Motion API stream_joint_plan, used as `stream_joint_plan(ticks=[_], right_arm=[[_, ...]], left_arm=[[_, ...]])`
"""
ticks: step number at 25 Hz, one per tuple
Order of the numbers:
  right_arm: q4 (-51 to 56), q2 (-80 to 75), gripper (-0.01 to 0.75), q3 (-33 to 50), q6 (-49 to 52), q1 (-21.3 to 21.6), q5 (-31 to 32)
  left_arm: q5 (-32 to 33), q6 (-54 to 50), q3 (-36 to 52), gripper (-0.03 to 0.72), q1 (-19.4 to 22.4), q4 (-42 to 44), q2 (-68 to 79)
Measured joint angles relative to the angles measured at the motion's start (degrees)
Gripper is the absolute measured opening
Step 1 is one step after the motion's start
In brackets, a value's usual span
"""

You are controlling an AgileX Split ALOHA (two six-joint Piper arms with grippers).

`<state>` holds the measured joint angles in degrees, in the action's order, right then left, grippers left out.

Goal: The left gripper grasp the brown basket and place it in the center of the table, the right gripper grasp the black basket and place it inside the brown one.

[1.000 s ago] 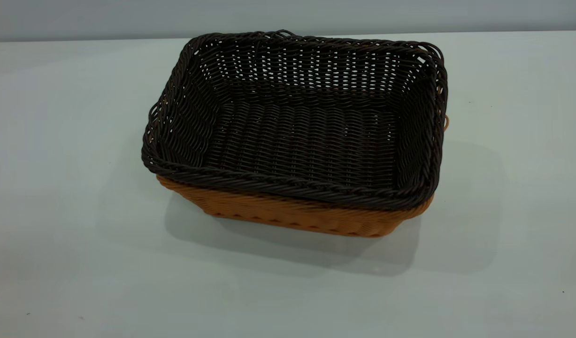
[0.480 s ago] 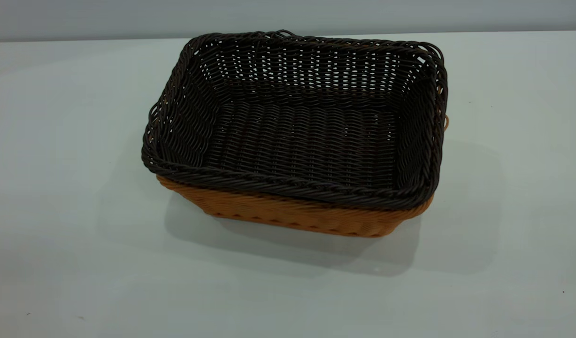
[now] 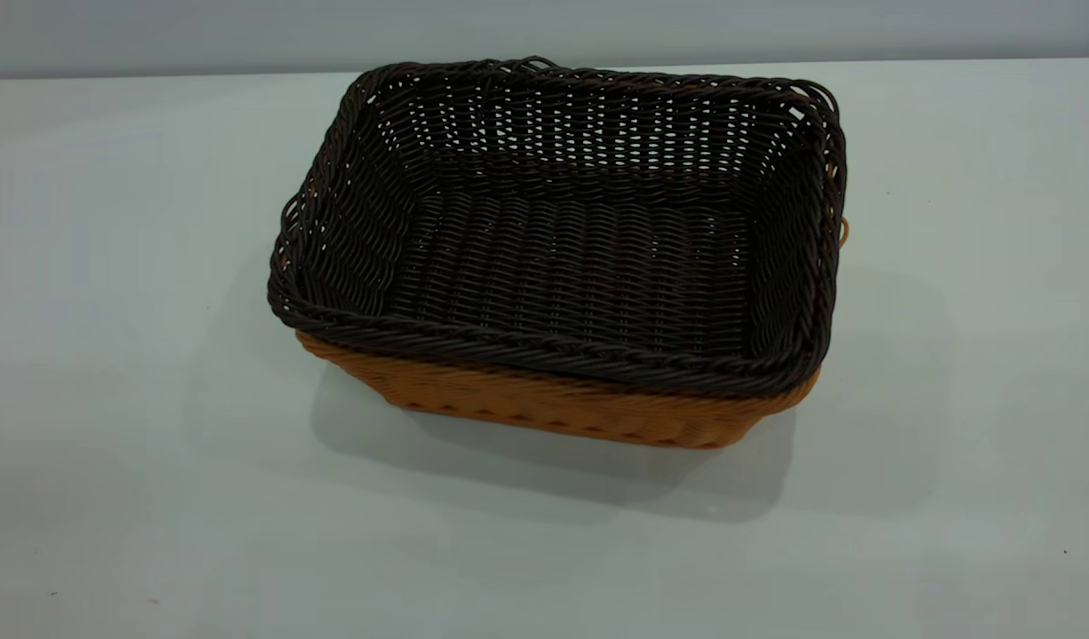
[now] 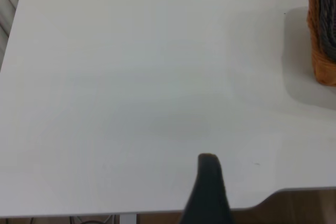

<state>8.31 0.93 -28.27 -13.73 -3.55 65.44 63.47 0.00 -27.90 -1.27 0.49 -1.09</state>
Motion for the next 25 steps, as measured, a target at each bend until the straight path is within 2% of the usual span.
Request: stream_joint_plan(ticks=[3,8,25], right_arm=[[-5.05,0.00,0.561,0.00,5.85,1.87,0.00],[-7.48,0.00,0.538,0.49,13.42,2.01,-0.24],[-10.85,0.00,0.439,1.15,14.99,2.01,-1.27]], left_arm=[[0.00,0.00,0.00,0.544,0.00,0.00,0.00],[0.00,0.00,0.00,0.544,0.00,0.00,0.00],[0.00,0.00,0.00,0.544,0.00,0.00,0.00]])
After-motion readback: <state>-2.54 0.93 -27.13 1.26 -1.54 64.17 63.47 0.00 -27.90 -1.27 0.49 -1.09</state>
